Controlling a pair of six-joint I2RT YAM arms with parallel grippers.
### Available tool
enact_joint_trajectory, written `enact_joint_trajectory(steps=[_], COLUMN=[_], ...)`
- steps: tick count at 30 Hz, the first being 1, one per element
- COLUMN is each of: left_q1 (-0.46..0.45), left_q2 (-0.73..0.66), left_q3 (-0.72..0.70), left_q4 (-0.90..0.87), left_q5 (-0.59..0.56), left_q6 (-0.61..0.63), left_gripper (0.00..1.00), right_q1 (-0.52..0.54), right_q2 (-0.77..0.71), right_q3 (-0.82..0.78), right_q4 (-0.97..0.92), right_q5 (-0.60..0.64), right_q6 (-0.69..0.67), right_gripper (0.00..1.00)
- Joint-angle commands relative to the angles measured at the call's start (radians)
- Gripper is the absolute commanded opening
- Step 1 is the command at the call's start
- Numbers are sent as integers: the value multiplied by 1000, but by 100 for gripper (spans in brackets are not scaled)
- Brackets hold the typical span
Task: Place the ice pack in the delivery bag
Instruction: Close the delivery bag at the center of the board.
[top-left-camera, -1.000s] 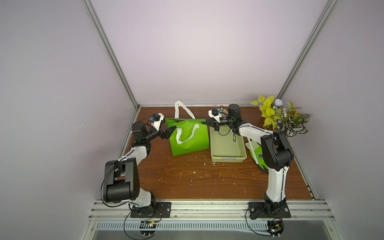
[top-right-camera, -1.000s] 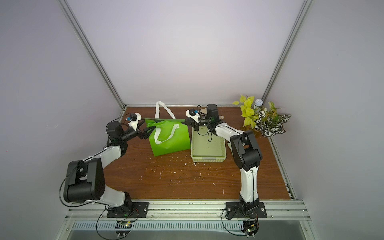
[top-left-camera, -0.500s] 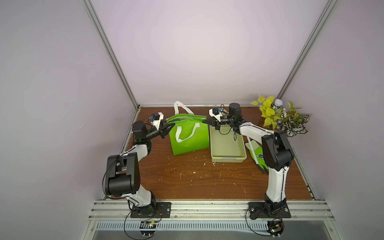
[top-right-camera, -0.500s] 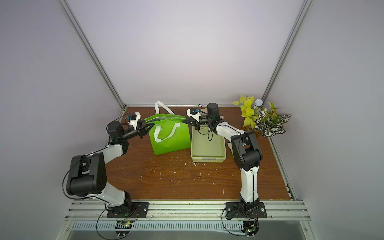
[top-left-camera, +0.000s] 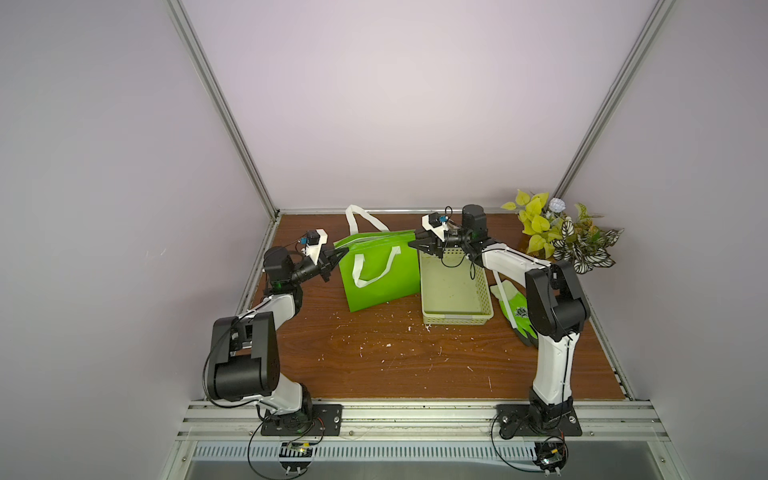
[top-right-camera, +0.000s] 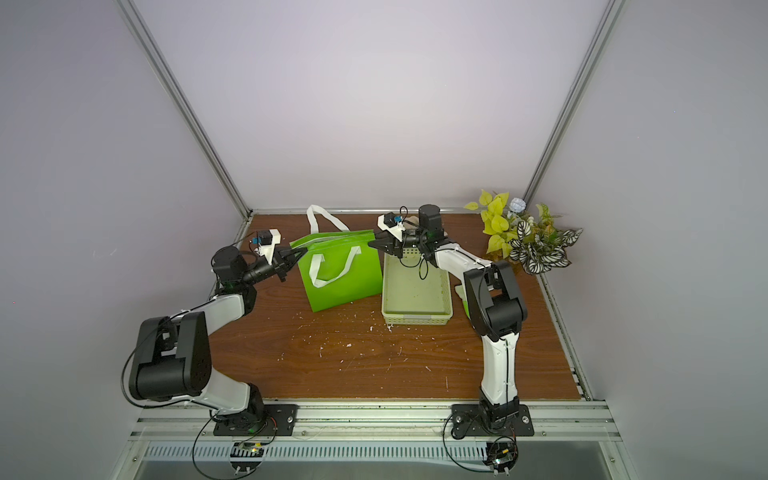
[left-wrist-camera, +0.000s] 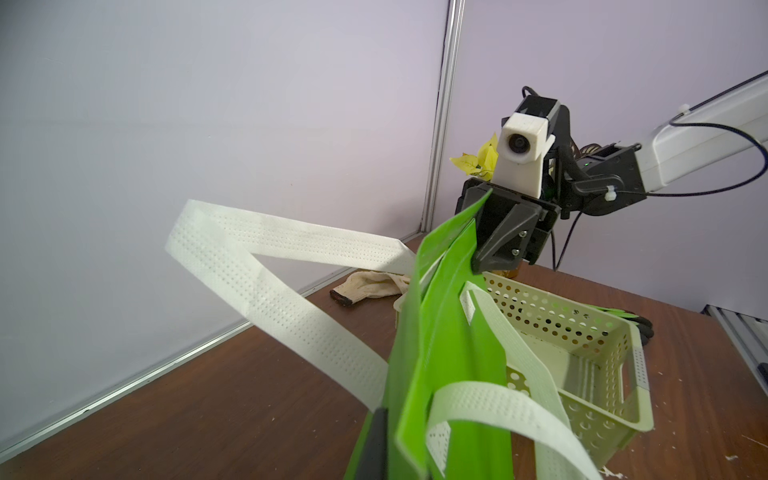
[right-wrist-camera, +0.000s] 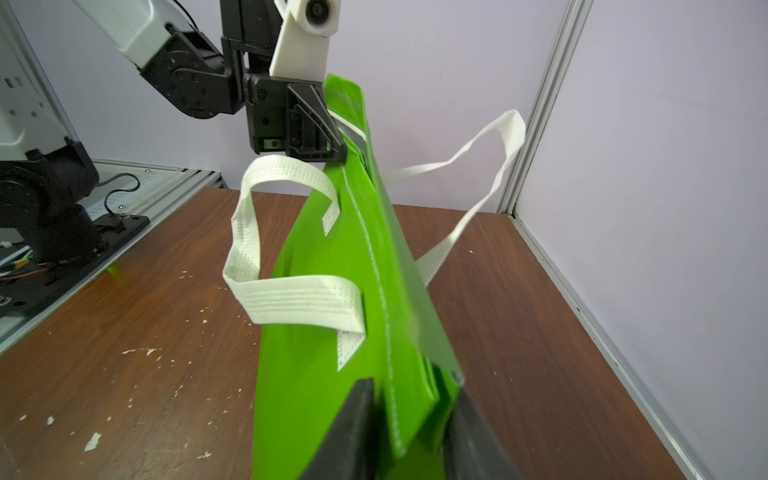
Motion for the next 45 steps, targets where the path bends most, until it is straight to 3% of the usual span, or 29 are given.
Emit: enact_joint_trajectory(steps=[1, 4, 6, 11, 17, 26, 30, 45], left_q1=[10, 5, 4, -5, -9, -9, -8, -16], left_q2=[-30, -34, -34, -25, -26, -32, -31, -39], left_q3=[-19, -21, -20, -19, -20, -20, -19, -22], left_q4=[20, 20, 19, 20, 21, 20, 21, 19], left_q5=[3, -5, -9, -18, -30, -46, -51, -123], left_q6=[33, 41, 40, 43, 47, 52, 54, 65], left_gripper=[0, 0, 0, 0, 0, 0, 0, 0], right_q1=[-12, -15, -14, 4, 79, 186, 221, 265], right_q2=[-38, -61, -83, -125, -62, 217, 305, 305], right_q3=[53, 68, 95, 200, 394, 942, 1126, 1131], right_q4=[-34, -60, -90, -168, -339, -816, -950, -1038], right_q5=[1, 22, 37, 116, 171, 346, 395, 475], right_q6=[-14, -21, -16, 25, -11, -168, -219, -318], right_gripper=[53, 68, 73, 74, 74, 73, 79, 81])
